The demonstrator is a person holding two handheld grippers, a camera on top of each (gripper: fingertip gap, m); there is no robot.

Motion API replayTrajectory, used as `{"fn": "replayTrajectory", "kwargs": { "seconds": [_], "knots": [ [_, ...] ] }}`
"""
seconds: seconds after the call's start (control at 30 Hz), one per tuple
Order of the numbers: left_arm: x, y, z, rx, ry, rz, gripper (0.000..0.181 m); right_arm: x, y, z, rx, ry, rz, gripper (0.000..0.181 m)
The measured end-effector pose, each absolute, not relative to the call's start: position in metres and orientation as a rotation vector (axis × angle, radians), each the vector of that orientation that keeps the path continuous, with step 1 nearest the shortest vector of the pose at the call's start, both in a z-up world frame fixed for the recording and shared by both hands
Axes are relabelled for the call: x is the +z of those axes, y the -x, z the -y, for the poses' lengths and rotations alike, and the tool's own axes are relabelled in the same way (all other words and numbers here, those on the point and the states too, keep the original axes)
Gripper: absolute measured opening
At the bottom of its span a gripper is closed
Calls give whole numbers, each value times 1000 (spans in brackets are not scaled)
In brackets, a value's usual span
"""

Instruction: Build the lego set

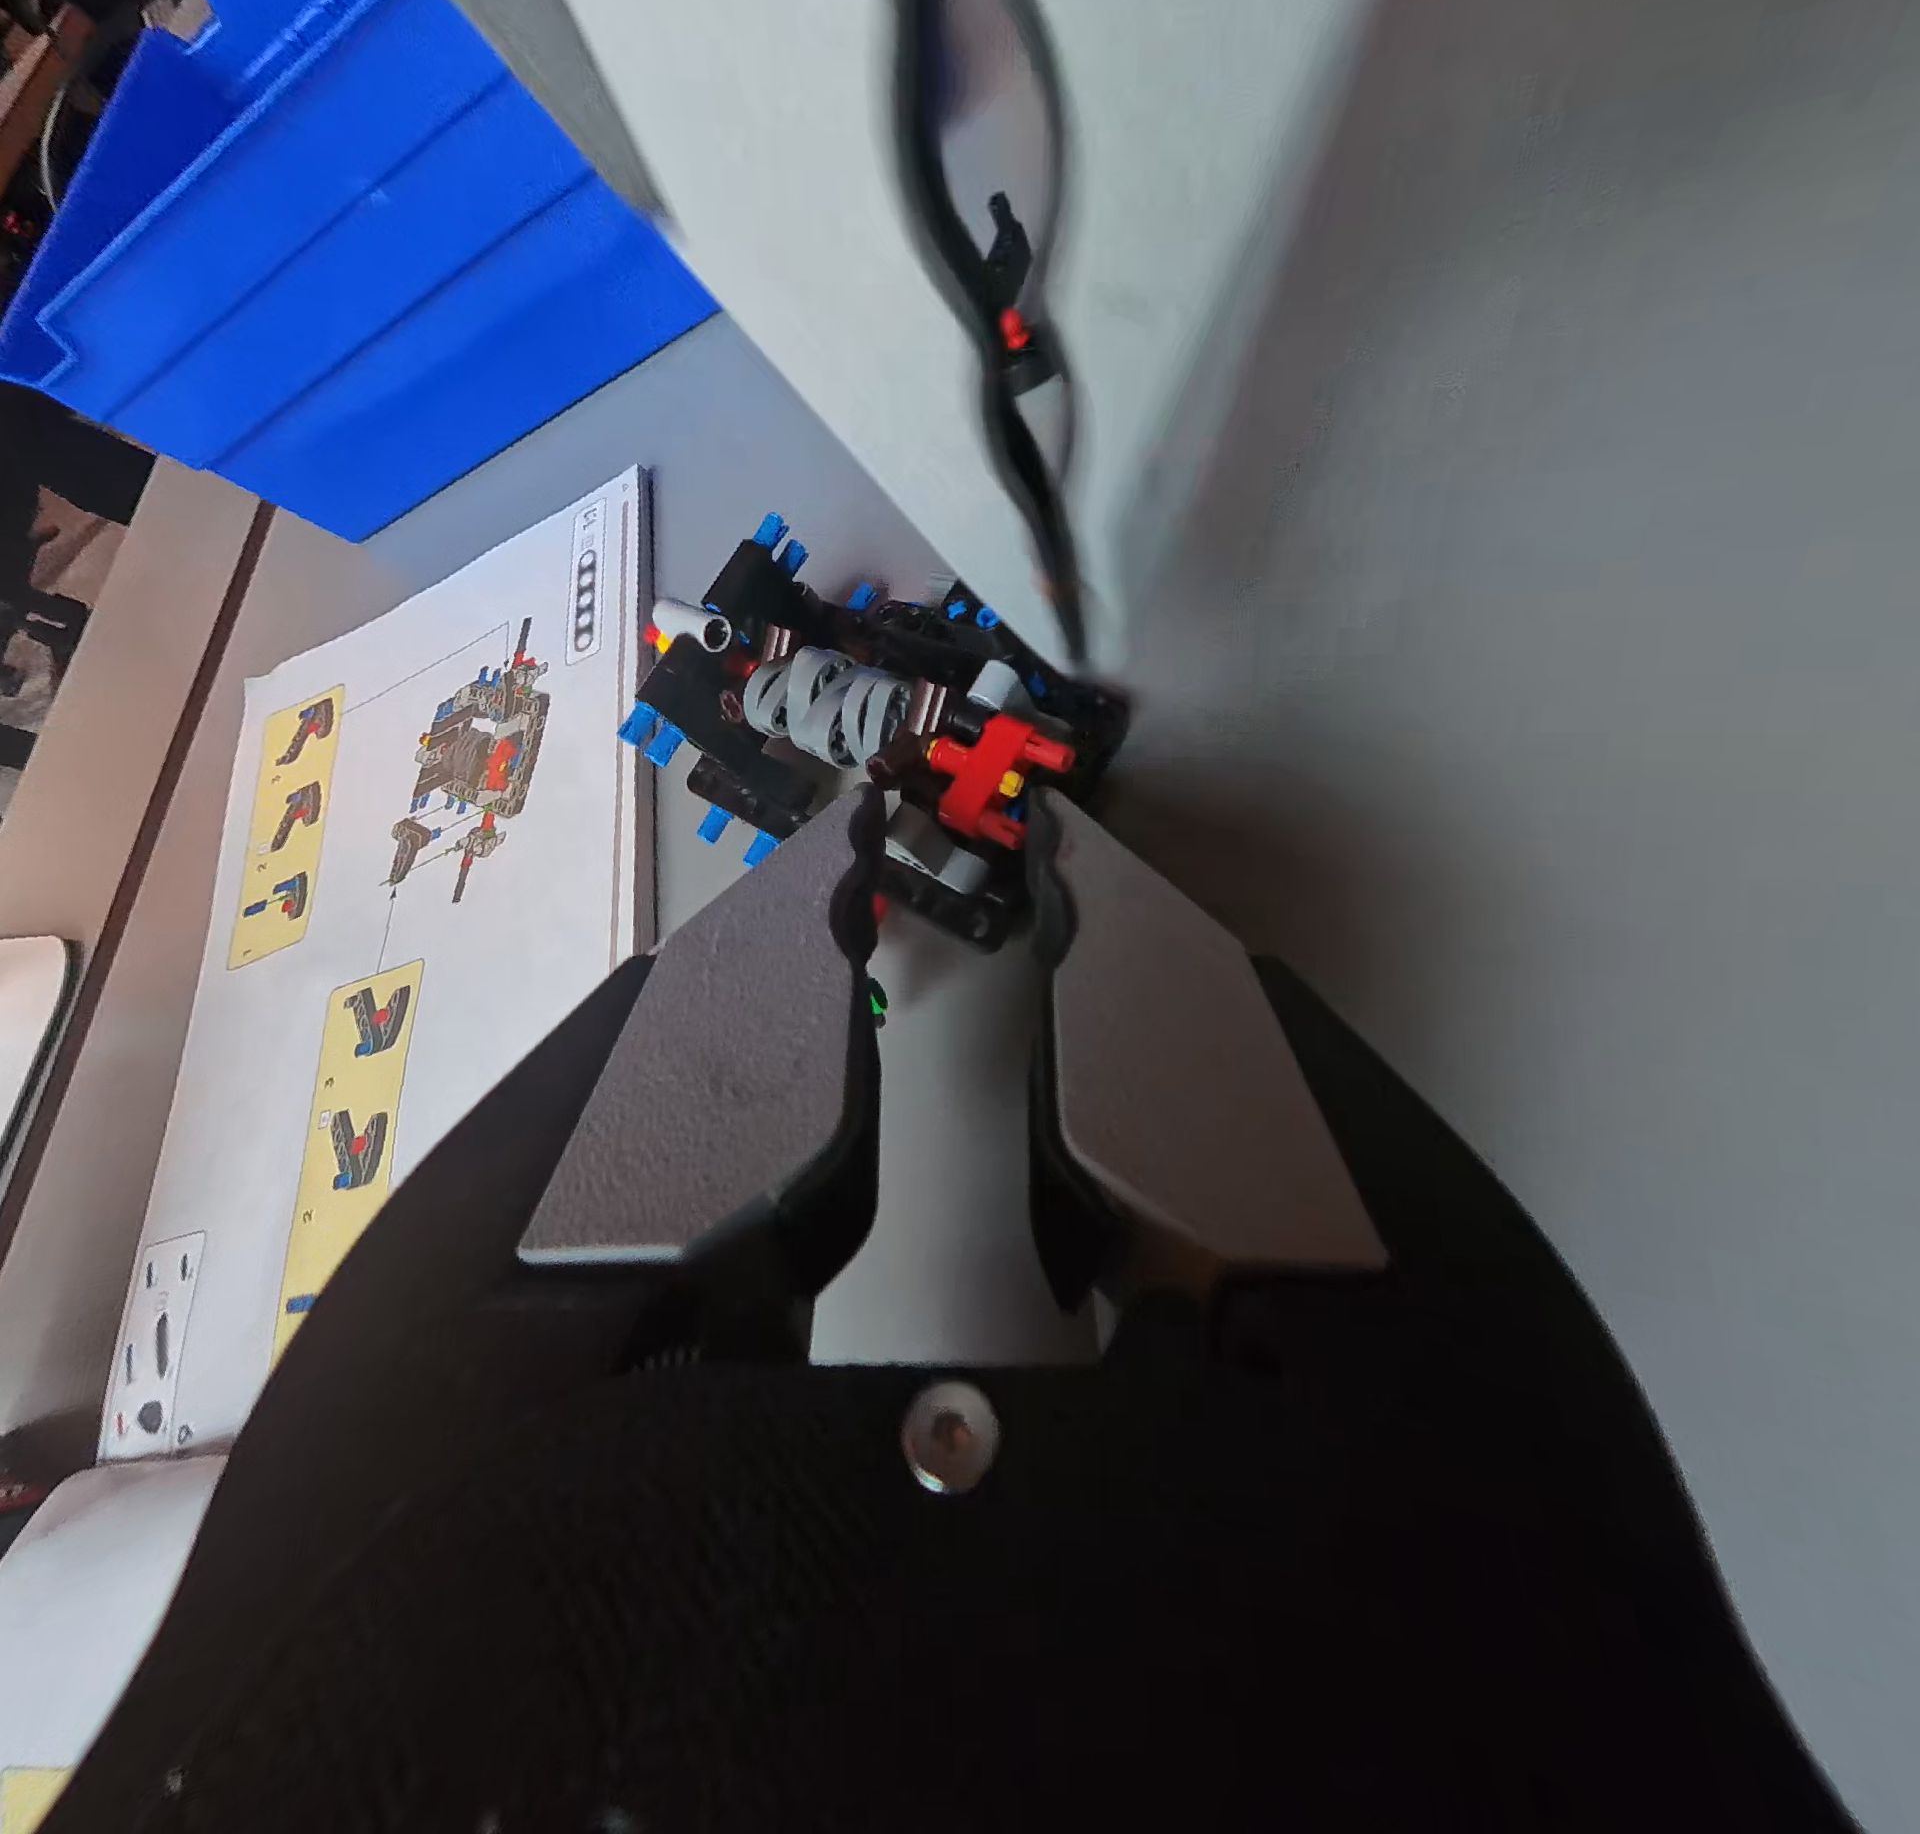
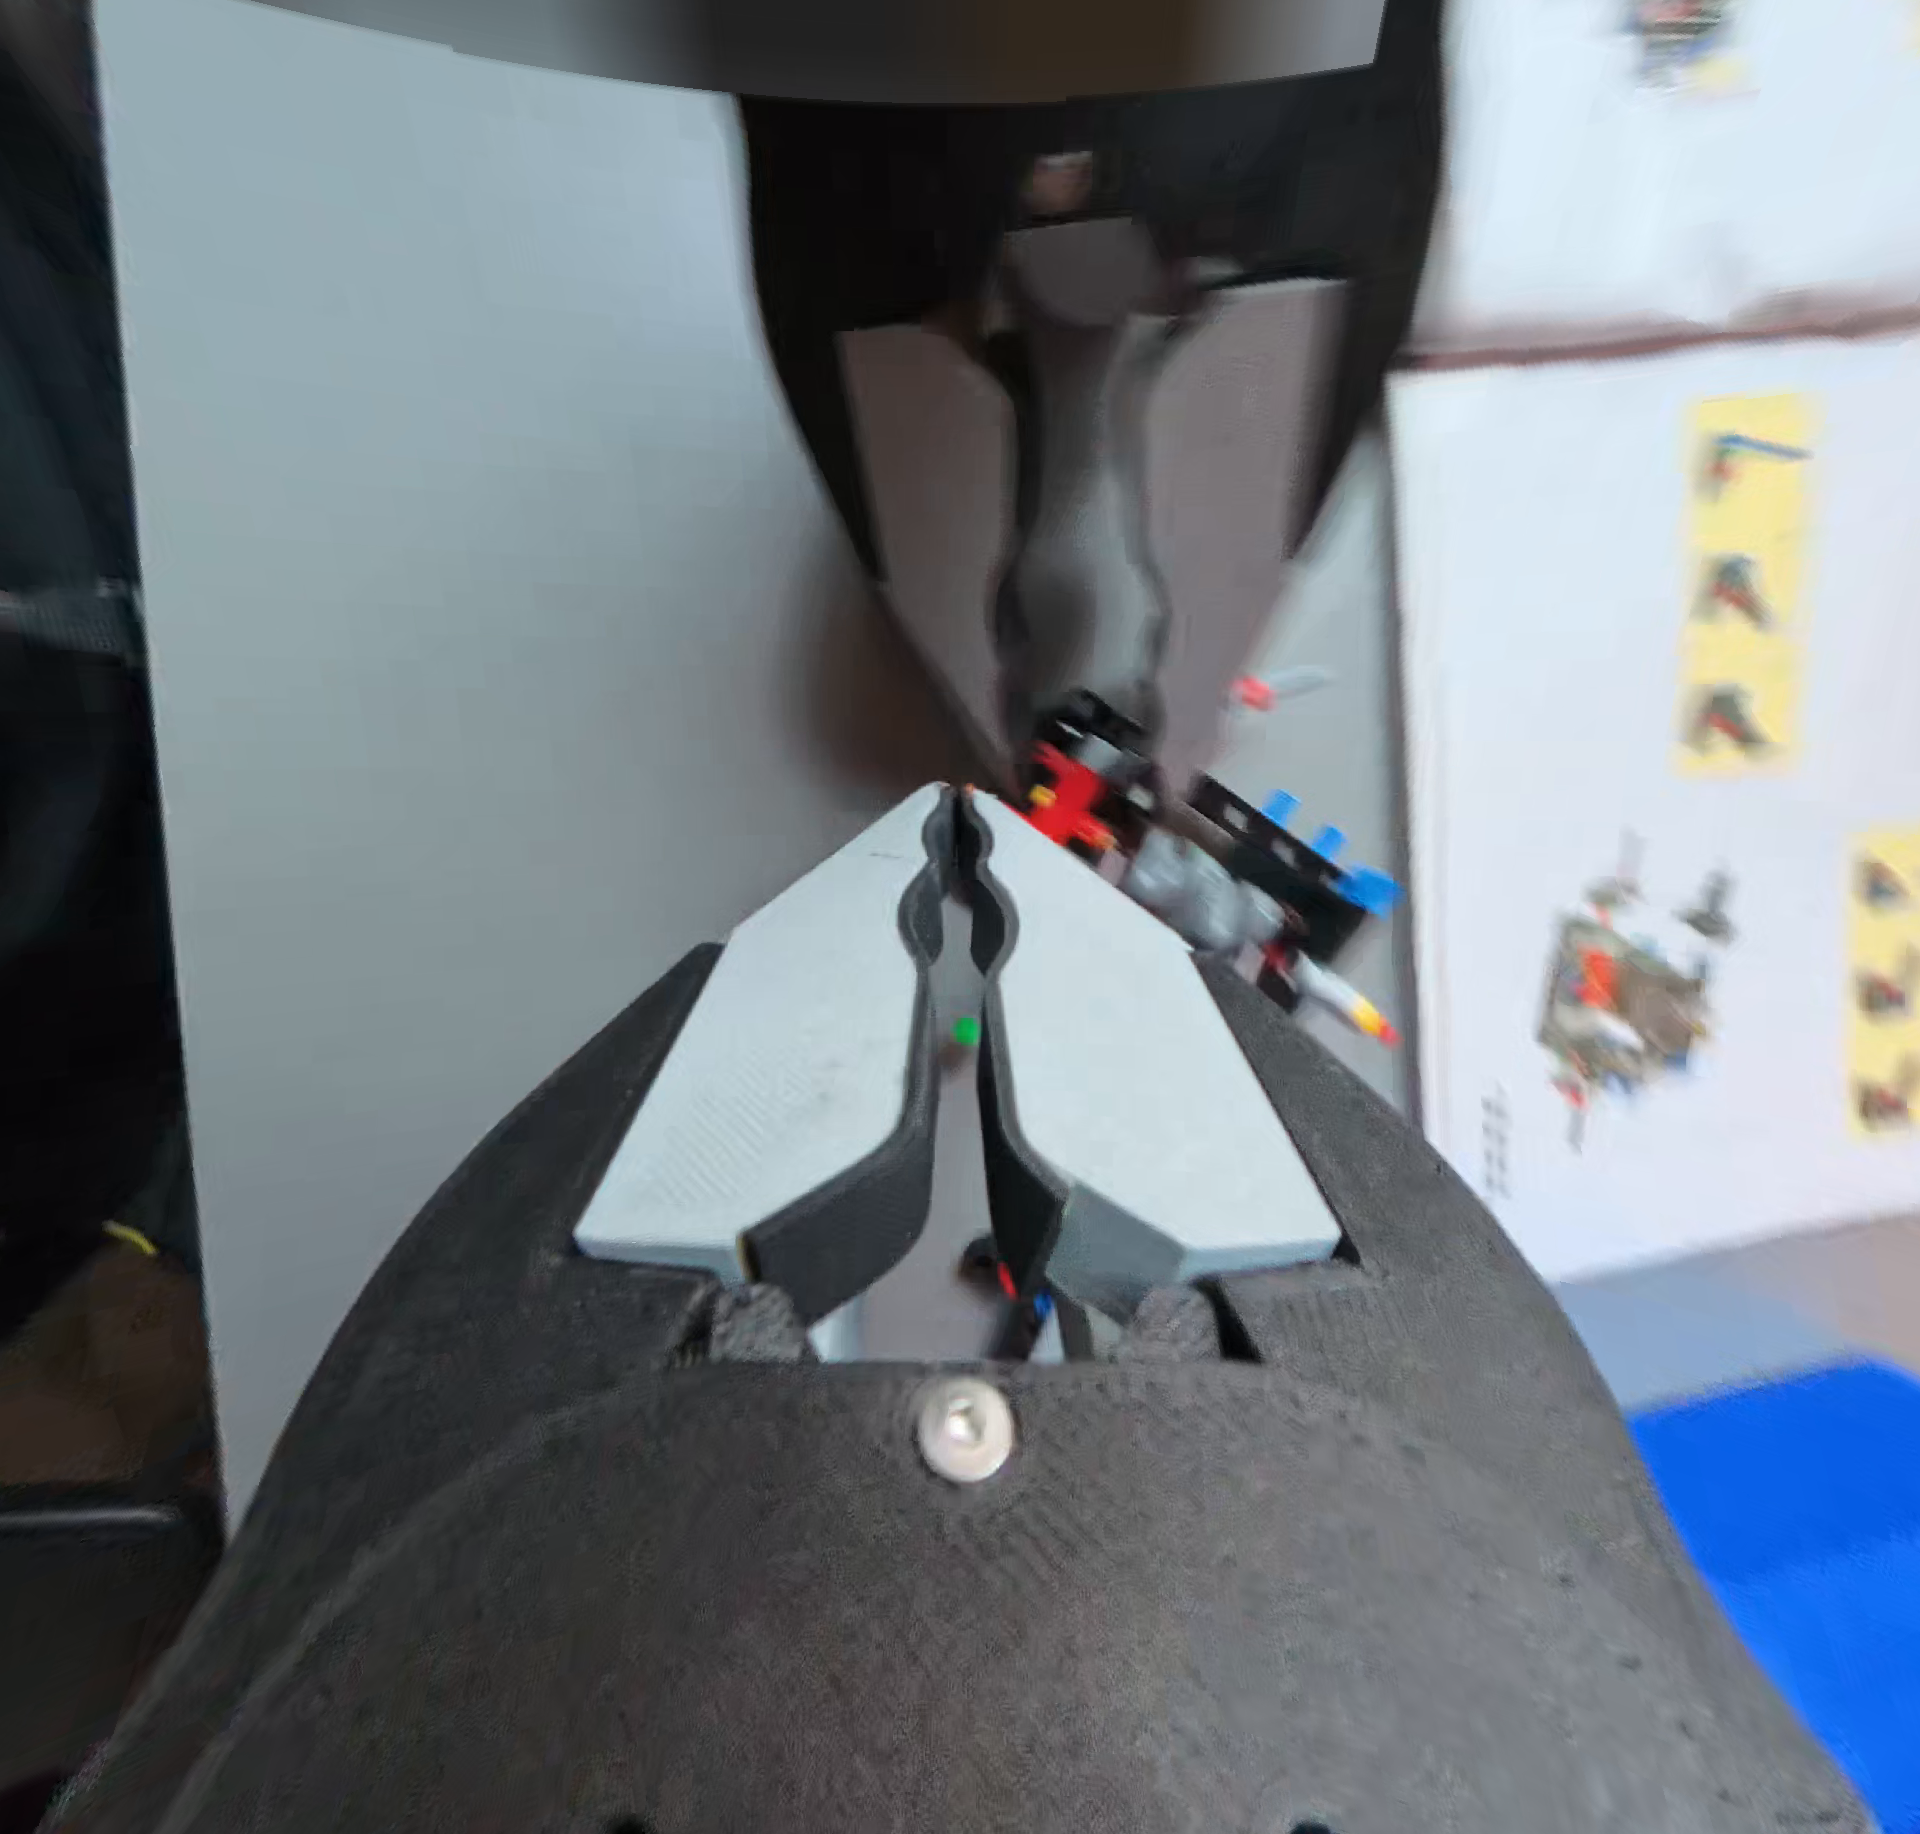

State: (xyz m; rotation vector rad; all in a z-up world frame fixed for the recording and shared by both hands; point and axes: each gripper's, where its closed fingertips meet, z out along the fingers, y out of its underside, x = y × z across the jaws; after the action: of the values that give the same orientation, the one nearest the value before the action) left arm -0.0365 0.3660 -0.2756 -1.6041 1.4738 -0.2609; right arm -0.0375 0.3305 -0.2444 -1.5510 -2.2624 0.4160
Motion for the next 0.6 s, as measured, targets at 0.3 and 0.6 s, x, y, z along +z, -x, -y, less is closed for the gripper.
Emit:
{"fn": "replayTrajectory", "kwargs": {
  "seconds": [0.3, 0.6],
  "knots": [
    [-275, 37, -366, -324, 1657, -1467, 23, -233, 3, -359, 502, 1614, 1944, 0],
    [-257, 40, -370, -667, 1835, -1320, 24, -243, 6, -368, 331, 1538, 1762, 76]
  ]
}}
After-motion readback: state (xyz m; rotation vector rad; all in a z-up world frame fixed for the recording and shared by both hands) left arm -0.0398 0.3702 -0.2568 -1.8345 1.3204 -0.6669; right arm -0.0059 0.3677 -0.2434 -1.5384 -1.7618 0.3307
